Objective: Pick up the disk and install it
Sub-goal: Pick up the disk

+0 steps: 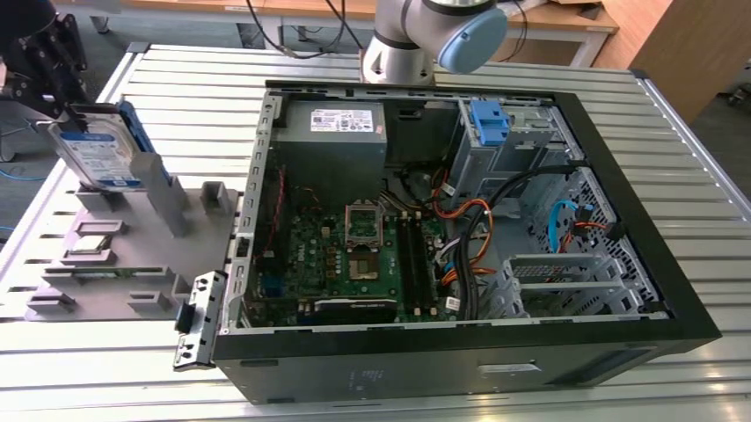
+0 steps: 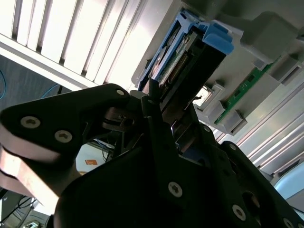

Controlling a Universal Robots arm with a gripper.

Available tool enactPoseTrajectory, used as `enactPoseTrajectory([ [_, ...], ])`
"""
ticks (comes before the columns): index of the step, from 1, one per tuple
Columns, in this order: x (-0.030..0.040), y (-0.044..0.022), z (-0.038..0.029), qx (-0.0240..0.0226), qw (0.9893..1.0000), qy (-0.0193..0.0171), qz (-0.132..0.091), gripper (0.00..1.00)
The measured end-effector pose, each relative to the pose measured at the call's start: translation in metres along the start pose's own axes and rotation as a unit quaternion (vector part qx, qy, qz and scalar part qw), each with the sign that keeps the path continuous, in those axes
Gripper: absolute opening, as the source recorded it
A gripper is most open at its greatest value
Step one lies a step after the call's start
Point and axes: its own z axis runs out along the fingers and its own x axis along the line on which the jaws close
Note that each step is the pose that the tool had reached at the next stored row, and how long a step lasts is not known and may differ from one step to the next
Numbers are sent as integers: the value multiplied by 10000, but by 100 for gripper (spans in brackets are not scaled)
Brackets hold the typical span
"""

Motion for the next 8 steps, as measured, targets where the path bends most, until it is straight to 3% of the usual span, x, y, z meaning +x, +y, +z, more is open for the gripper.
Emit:
enactPoseTrajectory([
  [8, -2, 1, -28, 0, 10000, 3, 0, 35],
])
